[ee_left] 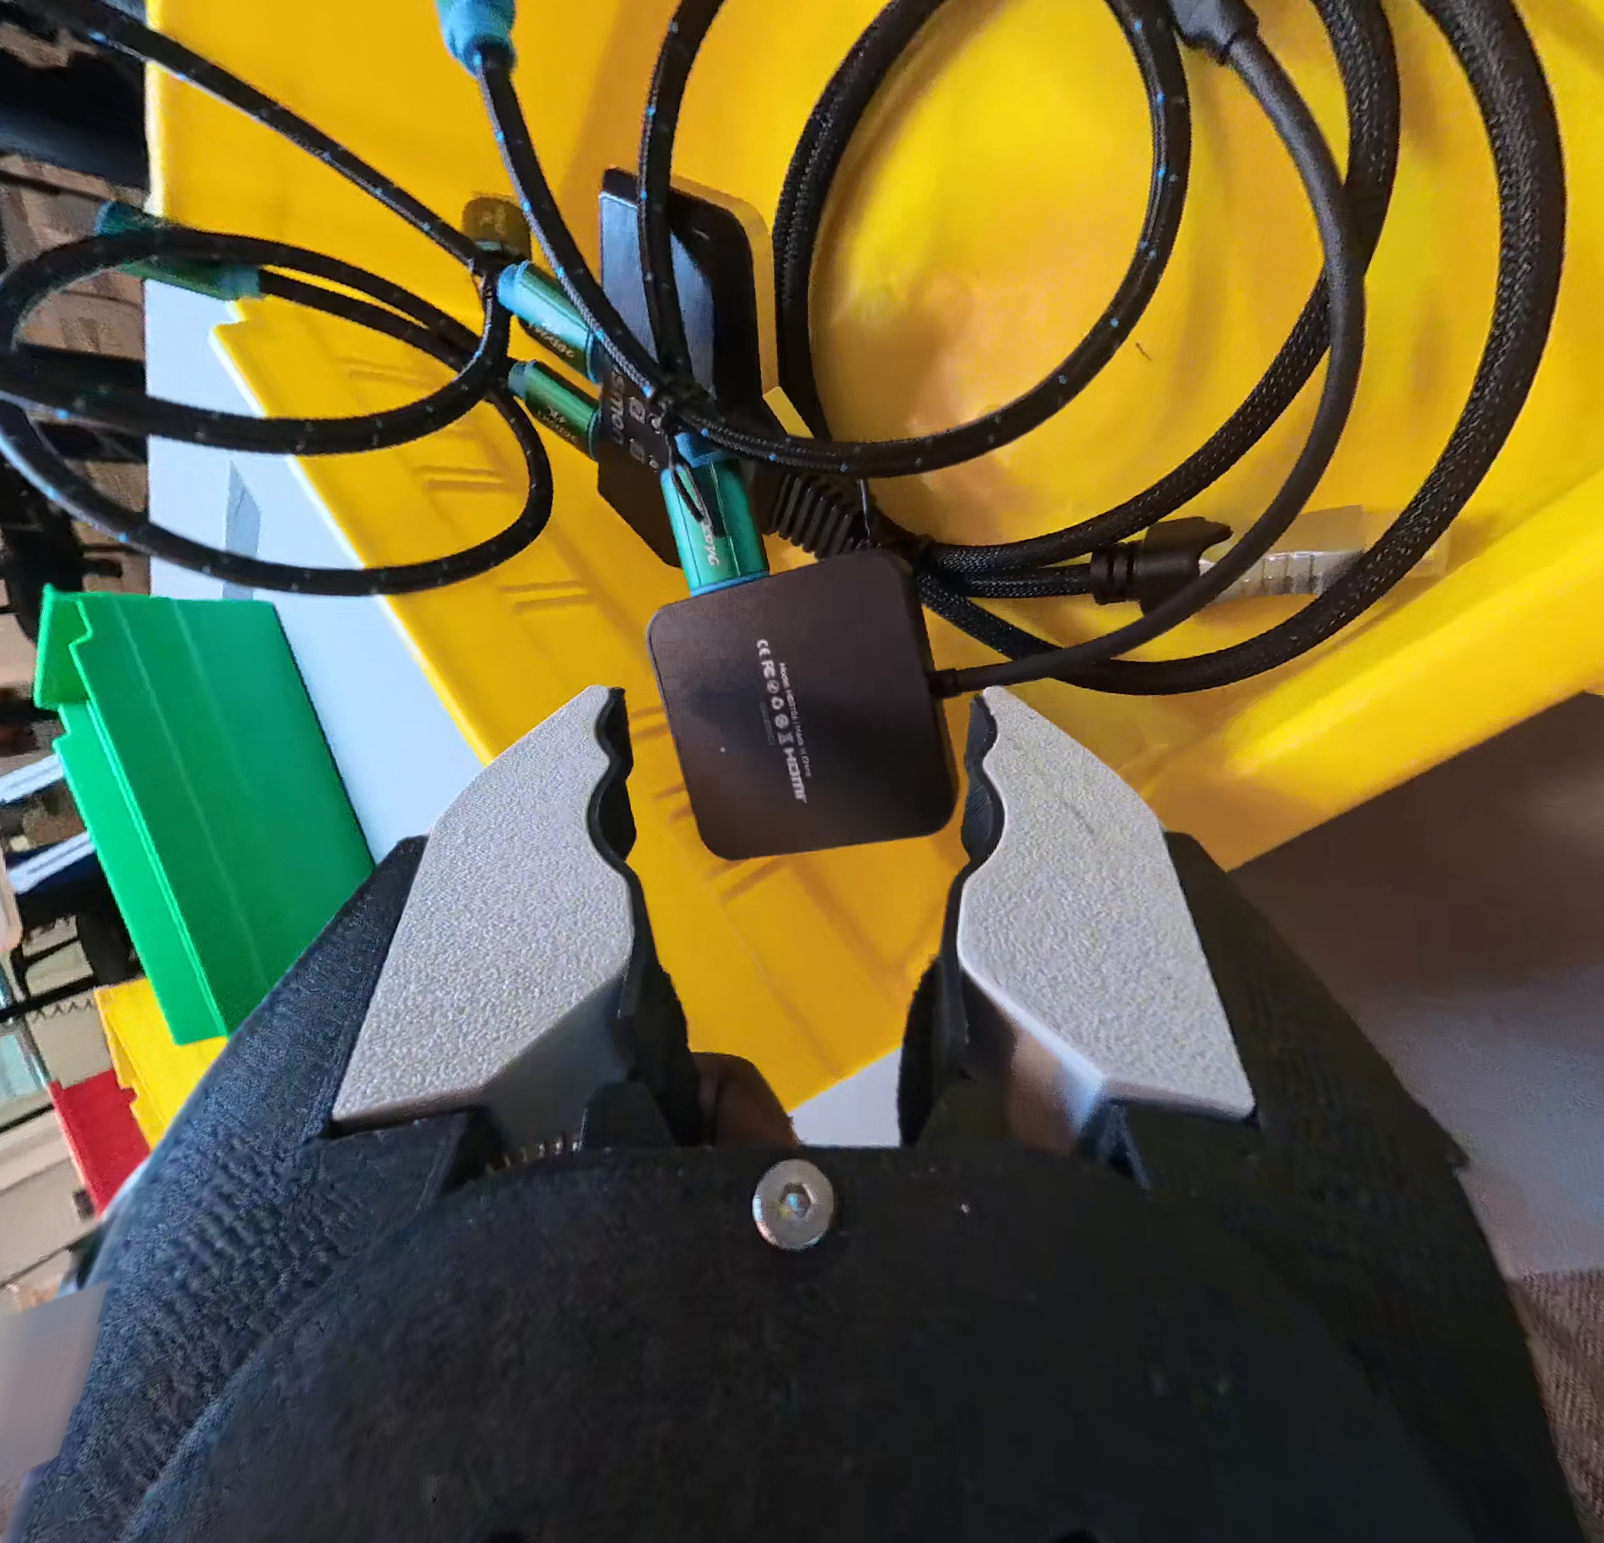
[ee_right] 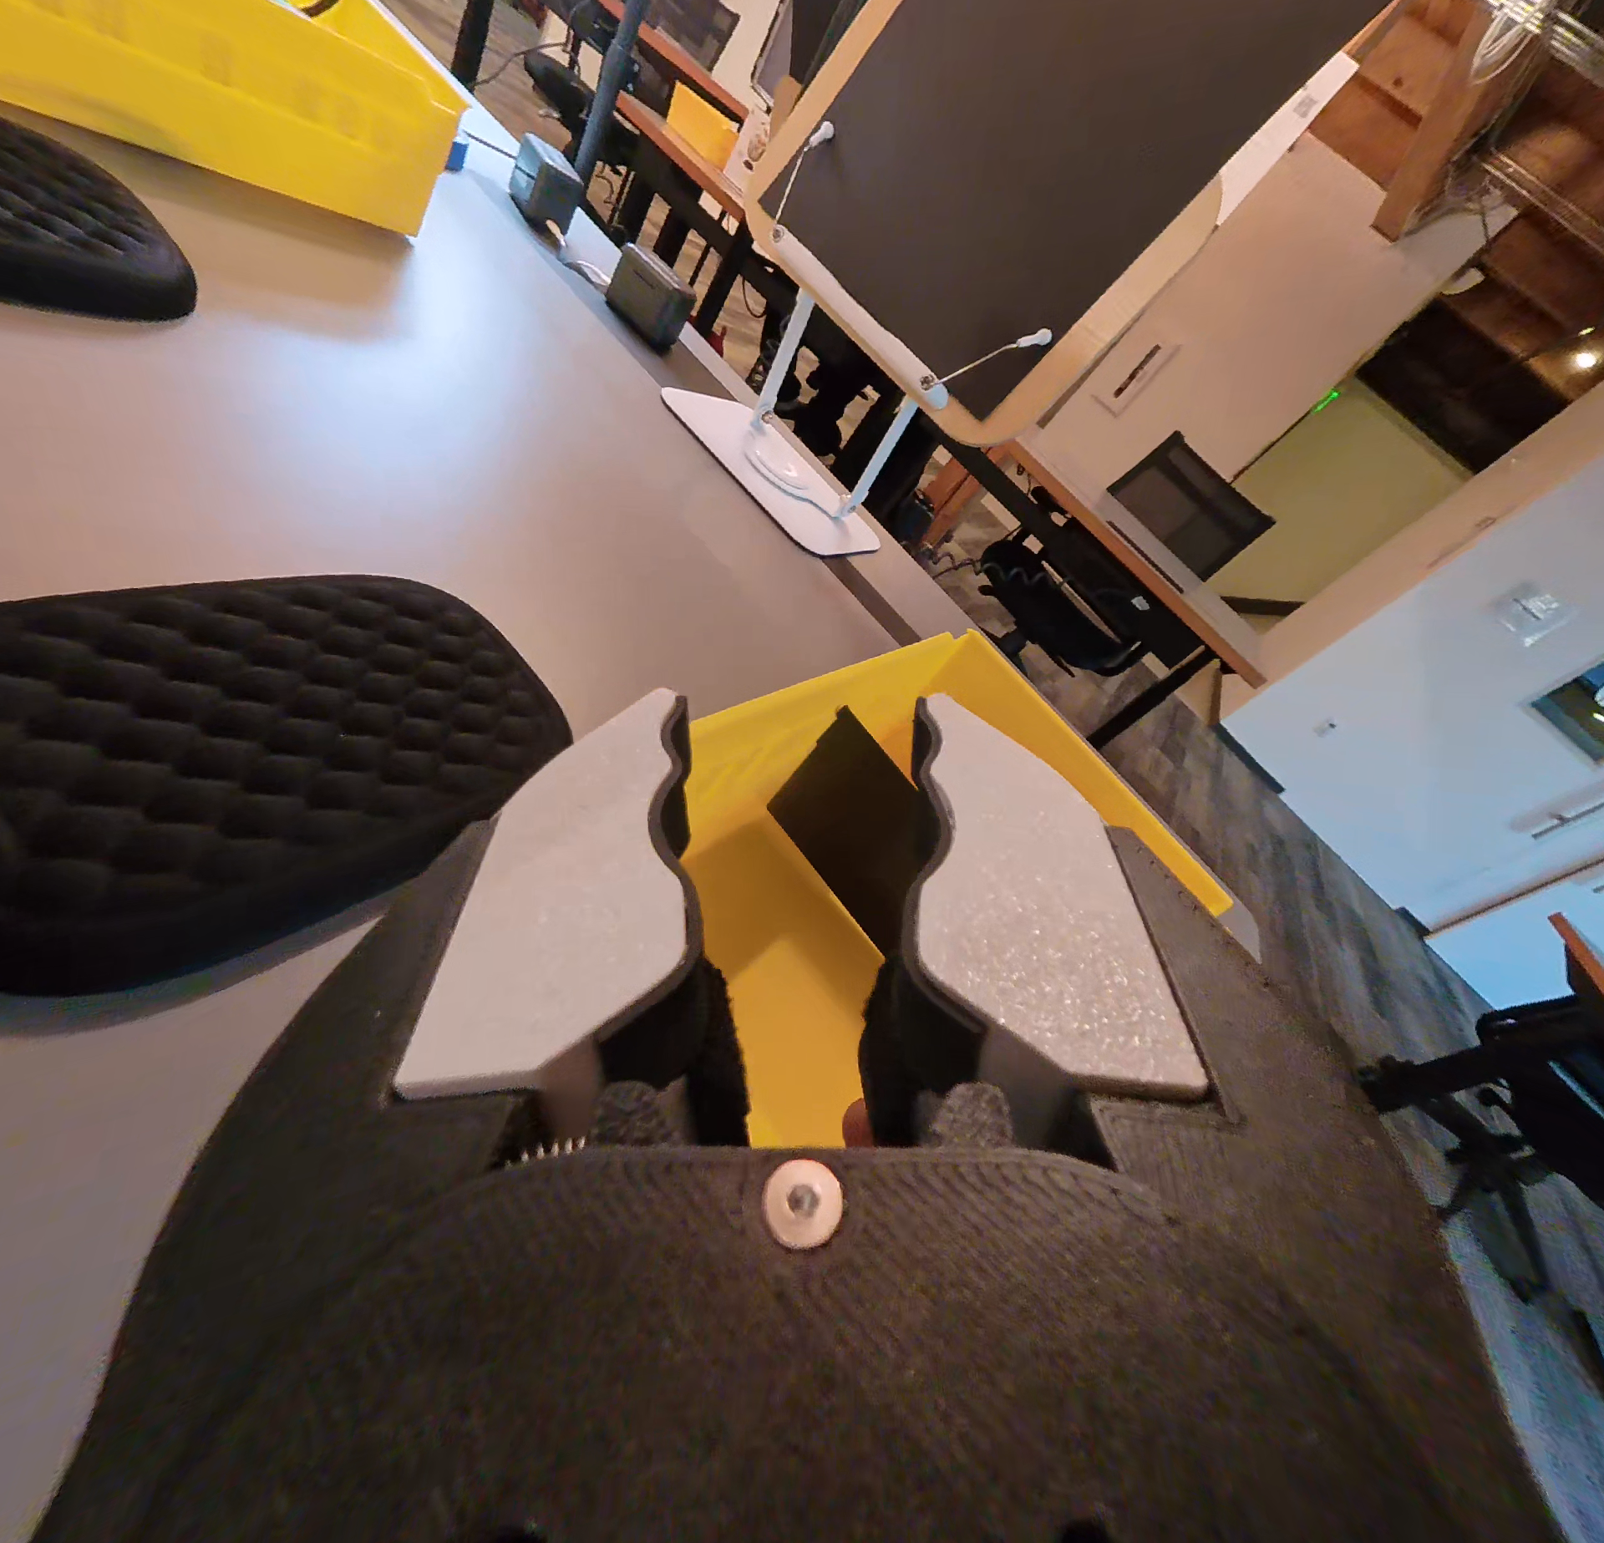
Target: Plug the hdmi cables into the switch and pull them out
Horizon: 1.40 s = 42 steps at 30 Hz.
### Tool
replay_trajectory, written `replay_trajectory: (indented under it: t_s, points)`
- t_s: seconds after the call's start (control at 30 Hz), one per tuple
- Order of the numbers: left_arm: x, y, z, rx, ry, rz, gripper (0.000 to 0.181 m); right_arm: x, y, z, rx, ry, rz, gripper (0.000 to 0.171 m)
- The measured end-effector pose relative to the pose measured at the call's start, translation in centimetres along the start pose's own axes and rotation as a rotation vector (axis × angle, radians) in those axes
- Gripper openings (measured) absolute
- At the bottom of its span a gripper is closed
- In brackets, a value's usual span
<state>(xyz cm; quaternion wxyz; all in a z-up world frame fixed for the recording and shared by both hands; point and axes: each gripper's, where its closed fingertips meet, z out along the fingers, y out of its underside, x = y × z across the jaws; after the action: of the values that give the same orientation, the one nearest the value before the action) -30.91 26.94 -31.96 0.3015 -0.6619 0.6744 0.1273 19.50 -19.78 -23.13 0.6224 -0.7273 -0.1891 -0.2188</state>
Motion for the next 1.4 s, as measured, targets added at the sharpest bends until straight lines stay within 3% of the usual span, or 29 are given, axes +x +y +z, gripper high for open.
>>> replay_trajectory:
  t_s: [0.3,0.47,0.63,1.03,1.13,1.27,1.4]
  points:
    - [0.8,0.6,2.0,-0.113,0.207,0.102,0.078,-0.1,0.8,0.9,-0.035,-0.004,-0.024,0.047]
    - [0.7,0.6,2.3,-0.149,0.194,0.145,0.079,0.0,0.9,1.0,-0.048,-0.001,-0.039,0.046]
    - [-0.6,-0.5,-0.2,-0.048,0.025,0.137,0.079,0.0,0.9,0.8,-0.051,0.006,-0.039,0.045]
    - [-7.0,-6.6,-12.7,0.213,-0.664,0.173,0.078,-2.1,-2.8,4.0,0.072,-0.071,-0.064,0.045]
    - [-7.8,-9.5,-15.7,0.343,-0.831,0.13,0.078,-3.5,-5.4,5.9,0.147,-0.092,-0.034,0.043]
    - [-5.7,-15.0,-17.1,0.545,-0.855,0.052,0.078,-6.8,-11.7,8.9,0.41,-0.191,0.138,0.035]
    - [-1.5,-21.1,-16.0,0.639,-0.865,0.086,0.078,-12.7,-18.0,11.2,0.6,-0.492,0.353,0.014]
